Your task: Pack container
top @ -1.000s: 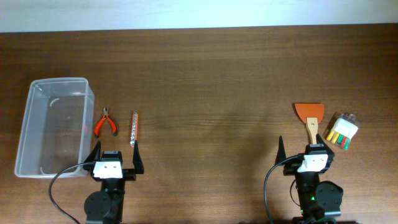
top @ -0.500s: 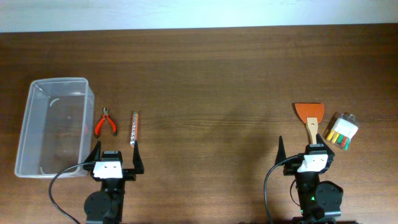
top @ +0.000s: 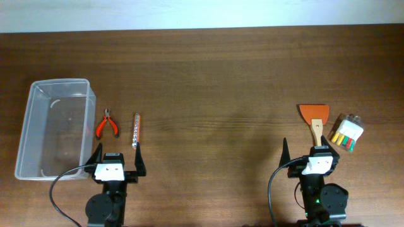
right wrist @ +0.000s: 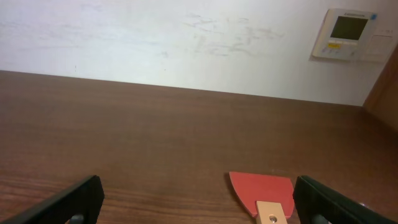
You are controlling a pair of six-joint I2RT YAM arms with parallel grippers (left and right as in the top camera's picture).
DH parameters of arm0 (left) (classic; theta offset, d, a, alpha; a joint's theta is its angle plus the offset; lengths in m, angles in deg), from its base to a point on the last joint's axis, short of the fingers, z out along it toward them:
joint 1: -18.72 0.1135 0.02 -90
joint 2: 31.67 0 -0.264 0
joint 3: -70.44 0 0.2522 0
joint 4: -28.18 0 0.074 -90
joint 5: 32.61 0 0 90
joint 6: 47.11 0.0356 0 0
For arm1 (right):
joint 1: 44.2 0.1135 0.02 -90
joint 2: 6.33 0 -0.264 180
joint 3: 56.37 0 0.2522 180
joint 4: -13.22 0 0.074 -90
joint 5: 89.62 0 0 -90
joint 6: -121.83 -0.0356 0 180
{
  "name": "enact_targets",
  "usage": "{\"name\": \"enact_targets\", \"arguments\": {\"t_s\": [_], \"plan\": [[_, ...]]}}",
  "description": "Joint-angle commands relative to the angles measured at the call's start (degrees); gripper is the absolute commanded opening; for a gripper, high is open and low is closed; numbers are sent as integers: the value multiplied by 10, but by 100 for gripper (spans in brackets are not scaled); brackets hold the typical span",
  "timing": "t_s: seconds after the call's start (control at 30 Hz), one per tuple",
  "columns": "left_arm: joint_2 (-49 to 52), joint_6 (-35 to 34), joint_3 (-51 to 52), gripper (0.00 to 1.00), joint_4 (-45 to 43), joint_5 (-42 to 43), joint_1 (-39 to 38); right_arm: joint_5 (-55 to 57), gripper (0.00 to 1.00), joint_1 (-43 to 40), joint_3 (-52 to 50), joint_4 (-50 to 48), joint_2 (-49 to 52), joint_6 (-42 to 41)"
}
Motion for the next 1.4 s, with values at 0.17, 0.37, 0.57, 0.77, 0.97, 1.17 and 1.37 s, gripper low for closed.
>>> {"name": "enact_targets", "arguments": {"t_s": [0.17,0.37,0.57,0.77,0.97,1.17,1.37], "plan": [[-6,-5,0,99,3,0,3,-1,99,4,-3,4,-5,-4],[-6,-5,0,99,3,0,3,-1,99,4,-3,4,-5,-4],[-6,-5,0,99,2,-1,3,-8,99,4,-3,5,-3,-5],[-5,-22,-9,99,21,0,3,-34,99,4,-2,3,2,-162],[24,-41,-148,99,154,-35,3,-113,99,4,51,70,10,-185],[156,-192,-333,99,306,-64,3,-120,98,4,183,215,73,-185],[355,-196,-483,99,469,-59,3,-120,98,4,339,359,206,-183]]}}
